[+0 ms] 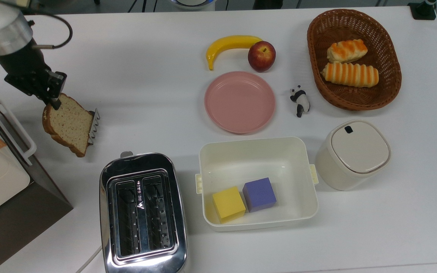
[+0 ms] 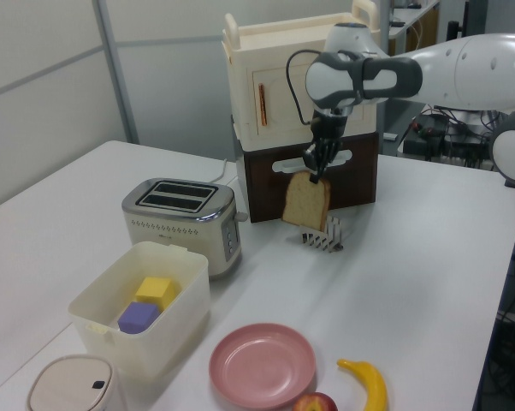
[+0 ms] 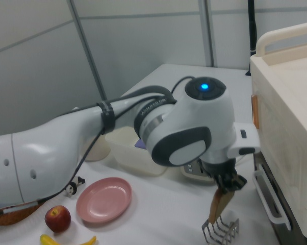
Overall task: Put the bread in the toaster
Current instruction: 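Lift the bread slice out of the rack and carry it over the toaster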
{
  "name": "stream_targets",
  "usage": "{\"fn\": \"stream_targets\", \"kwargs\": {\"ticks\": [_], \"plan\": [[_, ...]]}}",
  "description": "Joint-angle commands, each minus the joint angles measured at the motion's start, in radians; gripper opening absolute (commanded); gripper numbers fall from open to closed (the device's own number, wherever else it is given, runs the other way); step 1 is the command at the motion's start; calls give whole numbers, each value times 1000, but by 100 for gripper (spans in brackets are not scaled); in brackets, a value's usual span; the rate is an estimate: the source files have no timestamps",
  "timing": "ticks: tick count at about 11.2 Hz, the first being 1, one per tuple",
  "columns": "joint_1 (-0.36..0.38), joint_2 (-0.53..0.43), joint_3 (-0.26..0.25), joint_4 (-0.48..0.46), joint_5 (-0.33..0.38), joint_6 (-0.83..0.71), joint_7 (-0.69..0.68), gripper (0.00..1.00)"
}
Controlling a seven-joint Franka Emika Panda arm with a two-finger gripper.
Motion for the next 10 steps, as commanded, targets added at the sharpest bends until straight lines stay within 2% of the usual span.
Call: {"fn": "stream_targets", "kwargs": {"ticks": [1, 3, 4, 7, 10], "plan": [[9, -51, 21, 30, 55, 24, 47, 0], [9, -66, 59, 83, 53, 30, 52, 0], [9, -77, 91, 99, 55, 86, 52, 0], [9, -77, 173, 96, 58, 233, 52, 0], [9, -68, 249, 93, 108, 402, 50, 0]]}}
